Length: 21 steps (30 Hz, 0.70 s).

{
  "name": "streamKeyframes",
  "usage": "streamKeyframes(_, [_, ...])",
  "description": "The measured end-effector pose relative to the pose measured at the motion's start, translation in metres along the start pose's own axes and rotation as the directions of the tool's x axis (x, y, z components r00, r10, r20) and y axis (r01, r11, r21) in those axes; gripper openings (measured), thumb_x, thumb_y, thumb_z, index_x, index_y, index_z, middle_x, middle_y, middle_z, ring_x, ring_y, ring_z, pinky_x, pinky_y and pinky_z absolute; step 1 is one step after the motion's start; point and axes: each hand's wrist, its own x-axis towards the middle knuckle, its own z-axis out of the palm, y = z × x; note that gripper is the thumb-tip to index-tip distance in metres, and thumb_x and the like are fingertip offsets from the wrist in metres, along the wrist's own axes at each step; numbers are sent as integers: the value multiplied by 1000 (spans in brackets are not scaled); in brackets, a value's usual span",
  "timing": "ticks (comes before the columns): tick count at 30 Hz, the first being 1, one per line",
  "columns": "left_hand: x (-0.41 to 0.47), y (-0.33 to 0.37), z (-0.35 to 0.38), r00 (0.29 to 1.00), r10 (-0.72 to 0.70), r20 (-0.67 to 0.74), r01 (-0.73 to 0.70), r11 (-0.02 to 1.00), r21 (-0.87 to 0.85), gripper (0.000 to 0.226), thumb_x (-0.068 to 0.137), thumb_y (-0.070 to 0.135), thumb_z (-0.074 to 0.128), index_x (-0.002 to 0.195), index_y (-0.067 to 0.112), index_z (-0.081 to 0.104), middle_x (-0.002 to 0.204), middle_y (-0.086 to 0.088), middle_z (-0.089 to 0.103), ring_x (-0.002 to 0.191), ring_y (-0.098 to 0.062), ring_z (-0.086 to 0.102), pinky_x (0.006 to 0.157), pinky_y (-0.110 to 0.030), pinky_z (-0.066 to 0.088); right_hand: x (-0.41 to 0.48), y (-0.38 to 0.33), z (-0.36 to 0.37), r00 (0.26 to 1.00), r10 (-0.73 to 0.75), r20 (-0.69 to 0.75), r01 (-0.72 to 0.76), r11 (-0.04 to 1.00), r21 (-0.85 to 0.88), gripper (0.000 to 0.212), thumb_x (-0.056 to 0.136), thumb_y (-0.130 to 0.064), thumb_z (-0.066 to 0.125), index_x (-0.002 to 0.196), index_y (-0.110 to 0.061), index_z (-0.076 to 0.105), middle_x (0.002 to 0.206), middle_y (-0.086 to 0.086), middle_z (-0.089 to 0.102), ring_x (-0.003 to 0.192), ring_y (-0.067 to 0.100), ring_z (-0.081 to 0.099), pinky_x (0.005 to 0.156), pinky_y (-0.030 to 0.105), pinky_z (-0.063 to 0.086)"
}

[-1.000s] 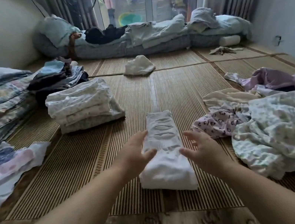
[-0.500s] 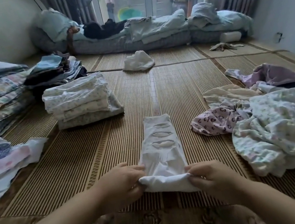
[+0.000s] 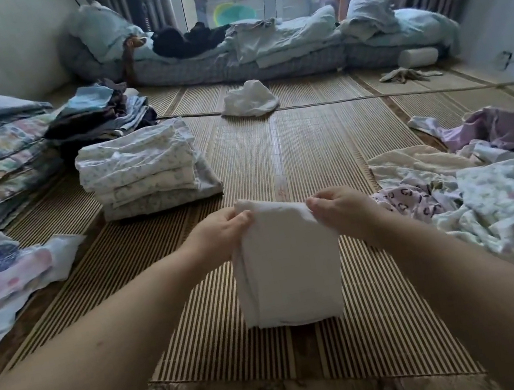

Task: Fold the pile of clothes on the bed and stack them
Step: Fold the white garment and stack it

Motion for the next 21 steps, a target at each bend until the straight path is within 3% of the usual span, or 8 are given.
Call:
streamKeyframes(3, [8, -18, 12, 985, -118, -123, 151, 938, 311, 61, 97, 49, 41, 148, 18, 29, 148, -11, 40, 134, -29, 40, 111, -49, 32, 18, 24, 19, 998, 56, -39, -61, 988, -145, 41, 97, -37, 50, 127, -11, 57, 124, 6, 63, 112, 22, 59, 98, 43, 47])
streamKeyframes(6, [-8, -35, 33, 993, -64, -102, 100, 912, 398, 72, 88, 59, 47, 150, 29, 23, 155, -4, 27, 138, -24, 31, 111, -50, 32, 16, 38, 41, 997, -67, -44, 54, 966, -253, 42, 93, -41, 56, 131, -25, 56, 134, 0, 59, 118, 15, 56, 99, 34, 46])
streamKeyframes(8, [-20, -46, 47, 997, -81, -19, 79, 854, 514, 77, 79, 71, 43, 147, 42, 22, 157, 3, 16, 141, -24, 19, 112, -53, 26, 12, 43, 53, 984, -153, 96, 178, 904, -389, 46, 90, -47, 56, 134, -32, 53, 146, -4, 46, 131, 12, 44, 108, 34, 35])
streamKeyframes(11, [-27, -56, 57, 992, -125, 5, 92, 750, 655, 75, 76, 78, 38, 143, 53, 16, 160, 6, -3, 145, -26, 1, 113, -57, 11, 0, 49, 61, 969, -114, 218, 226, 764, -604, 52, 92, -58, 44, 140, -40, 41, 157, -9, 25, 144, 14, 21, 114, 39, 20])
streamKeyframes(14, [-20, -53, 52, 990, -137, 26, 81, 719, 690, 73, 77, 75, 46, 140, 57, 14, 160, 7, -4, 145, -28, 1, 112, -61, 7, -18, 47, 64, 993, -53, 105, 114, 647, -754, 52, 92, -58, 33, 137, -35, 44, 148, -4, 41, 133, 20, 38, 103, 44, 37])
streamKeyframes(17, [-13, -46, 38, 990, -138, 18, 82, 684, 725, 76, 77, 68, 56, 140, 57, 16, 160, 2, 4, 145, -29, 4, 111, -63, 5, -38, 38, 70, 1000, -7, 25, 25, 554, -832, 52, 91, -57, 31, 117, -21, 58, 115, 4, 59, 99, 21, 55, 74, 34, 46])
streamKeyframes(19, [-11, -39, 27, 989, -140, -51, 132, 661, 739, 74, 80, 63, 57, 142, 52, 20, 160, -2, 10, 145, -31, 8, 111, -63, 7, -48, 30, 73, 999, 30, 34, 10, 577, -817, 47, 90, -58, 36, 99, -19, 60, 86, -1, 59, 75, 18, 55, 59, 29, 41])
streamKeyframes(21, [-12, -35, 22, 979, -133, -157, 206, 637, 743, 72, 83, 62, 54, 145, 43, 22, 157, -6, 18, 143, -32, 14, 111, -62, 12, -51, 25, 71, 999, 42, 27, -6, 639, -769, 45, 89, -59, 44, 100, -17, 56, 71, -5, 54, 64, 15, 54, 54, 27, 43])
